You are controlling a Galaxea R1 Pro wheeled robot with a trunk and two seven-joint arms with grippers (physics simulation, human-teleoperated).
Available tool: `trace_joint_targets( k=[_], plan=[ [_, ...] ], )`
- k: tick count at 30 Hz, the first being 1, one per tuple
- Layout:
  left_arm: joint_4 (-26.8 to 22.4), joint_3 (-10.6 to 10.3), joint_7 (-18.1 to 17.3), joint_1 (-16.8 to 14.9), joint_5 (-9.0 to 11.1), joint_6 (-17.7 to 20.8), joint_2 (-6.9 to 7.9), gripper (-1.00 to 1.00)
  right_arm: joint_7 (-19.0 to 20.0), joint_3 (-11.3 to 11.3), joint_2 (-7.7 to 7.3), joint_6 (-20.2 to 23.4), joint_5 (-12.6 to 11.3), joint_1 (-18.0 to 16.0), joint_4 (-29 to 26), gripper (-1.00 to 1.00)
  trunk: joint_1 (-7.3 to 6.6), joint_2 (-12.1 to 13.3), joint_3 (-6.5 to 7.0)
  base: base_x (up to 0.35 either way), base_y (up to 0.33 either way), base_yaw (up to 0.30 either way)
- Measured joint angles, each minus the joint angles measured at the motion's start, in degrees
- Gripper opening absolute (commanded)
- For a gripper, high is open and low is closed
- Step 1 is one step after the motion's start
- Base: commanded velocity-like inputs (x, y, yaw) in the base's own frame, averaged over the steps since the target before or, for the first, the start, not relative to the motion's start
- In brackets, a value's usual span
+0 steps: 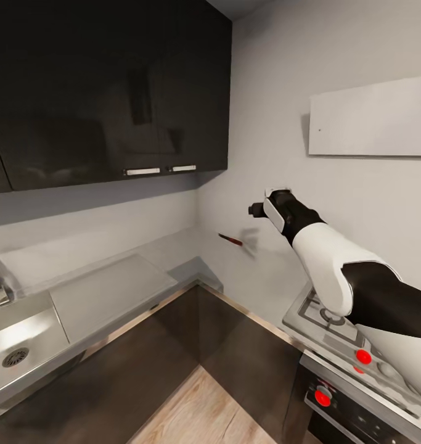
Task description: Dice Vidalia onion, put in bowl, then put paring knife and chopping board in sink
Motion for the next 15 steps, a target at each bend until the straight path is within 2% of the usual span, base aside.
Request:
trace_joint_targets(
  k=[5,15],
  plan=[
    [0.42,0.02,-0.06,0.00,0.00,-0.02,0.00,1.00,0.02,0.00,0.00,-1.02,0.00,0.16,0.20,1.00,-0.02,-0.01,0.00,0.144,0.071,0.000],
    [0.51,0.01,-0.06,0.00,0.00,-0.03,0.00,1.00,0.02,-0.01,0.00,-1.36,-0.08,0.83,0.90,1.00,-0.03,-0.01,-0.01,0.272,0.085,0.000]
  ],
)
